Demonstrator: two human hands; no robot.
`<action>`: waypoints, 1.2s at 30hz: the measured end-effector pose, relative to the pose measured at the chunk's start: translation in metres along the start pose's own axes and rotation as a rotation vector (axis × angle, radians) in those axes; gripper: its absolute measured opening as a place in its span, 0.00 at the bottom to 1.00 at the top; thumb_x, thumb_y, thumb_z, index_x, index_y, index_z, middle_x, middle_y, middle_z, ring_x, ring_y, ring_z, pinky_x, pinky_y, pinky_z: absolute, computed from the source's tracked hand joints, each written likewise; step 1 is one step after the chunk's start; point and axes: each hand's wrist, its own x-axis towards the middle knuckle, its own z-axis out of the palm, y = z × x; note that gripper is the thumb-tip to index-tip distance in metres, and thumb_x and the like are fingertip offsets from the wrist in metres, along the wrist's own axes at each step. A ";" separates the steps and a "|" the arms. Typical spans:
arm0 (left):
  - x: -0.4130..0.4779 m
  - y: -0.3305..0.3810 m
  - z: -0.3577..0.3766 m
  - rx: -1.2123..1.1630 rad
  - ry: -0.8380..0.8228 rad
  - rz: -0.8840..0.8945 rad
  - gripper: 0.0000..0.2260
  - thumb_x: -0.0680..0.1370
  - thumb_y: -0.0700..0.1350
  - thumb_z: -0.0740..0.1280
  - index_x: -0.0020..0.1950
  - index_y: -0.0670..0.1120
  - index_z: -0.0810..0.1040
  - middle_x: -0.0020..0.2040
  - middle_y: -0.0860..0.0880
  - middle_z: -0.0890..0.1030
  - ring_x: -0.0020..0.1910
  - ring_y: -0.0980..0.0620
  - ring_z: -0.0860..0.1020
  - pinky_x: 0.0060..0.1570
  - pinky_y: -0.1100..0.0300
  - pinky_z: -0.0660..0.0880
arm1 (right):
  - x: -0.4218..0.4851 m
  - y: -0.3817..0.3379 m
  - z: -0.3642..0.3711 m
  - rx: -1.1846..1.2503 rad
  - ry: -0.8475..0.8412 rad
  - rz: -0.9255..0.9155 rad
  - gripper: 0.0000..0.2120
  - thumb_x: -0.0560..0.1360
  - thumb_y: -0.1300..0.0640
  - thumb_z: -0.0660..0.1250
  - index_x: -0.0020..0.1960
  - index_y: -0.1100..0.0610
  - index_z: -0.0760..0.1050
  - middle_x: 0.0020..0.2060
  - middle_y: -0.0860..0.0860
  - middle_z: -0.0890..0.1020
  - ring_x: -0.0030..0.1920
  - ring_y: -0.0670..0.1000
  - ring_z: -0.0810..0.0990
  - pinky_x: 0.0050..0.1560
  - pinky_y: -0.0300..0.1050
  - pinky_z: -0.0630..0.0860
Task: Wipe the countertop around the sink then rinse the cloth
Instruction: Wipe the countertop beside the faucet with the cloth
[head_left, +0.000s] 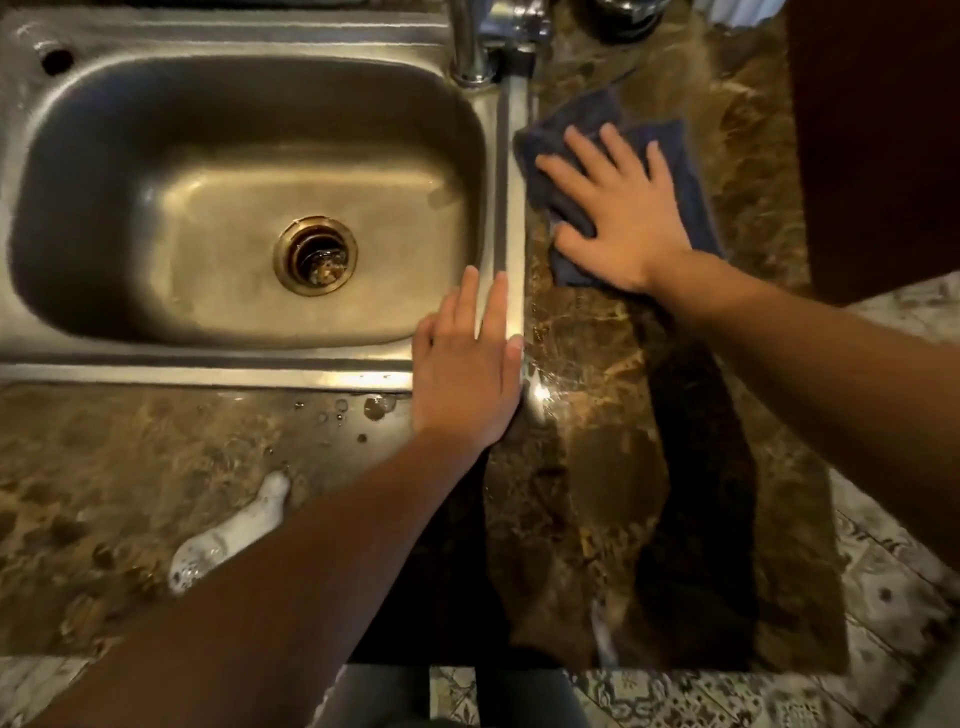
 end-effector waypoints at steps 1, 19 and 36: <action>0.000 0.000 0.002 0.002 0.010 0.006 0.25 0.81 0.52 0.50 0.77 0.45 0.60 0.76 0.41 0.63 0.71 0.43 0.67 0.65 0.47 0.65 | -0.026 -0.002 0.001 0.000 -0.016 -0.027 0.34 0.73 0.38 0.49 0.78 0.44 0.55 0.78 0.51 0.55 0.78 0.59 0.51 0.72 0.67 0.48; 0.000 -0.003 -0.002 -0.021 0.003 0.053 0.25 0.83 0.53 0.48 0.79 0.45 0.53 0.78 0.41 0.57 0.74 0.42 0.61 0.69 0.44 0.59 | -0.300 -0.231 0.058 0.157 -0.022 0.639 0.39 0.72 0.36 0.56 0.79 0.47 0.48 0.78 0.55 0.52 0.77 0.63 0.46 0.72 0.66 0.46; 0.000 -0.009 0.004 -0.077 0.108 0.045 0.24 0.81 0.50 0.51 0.76 0.43 0.64 0.74 0.39 0.66 0.70 0.41 0.69 0.64 0.47 0.65 | -0.056 -0.066 0.024 0.090 0.070 0.441 0.29 0.78 0.42 0.49 0.78 0.46 0.52 0.79 0.50 0.53 0.78 0.57 0.47 0.74 0.65 0.43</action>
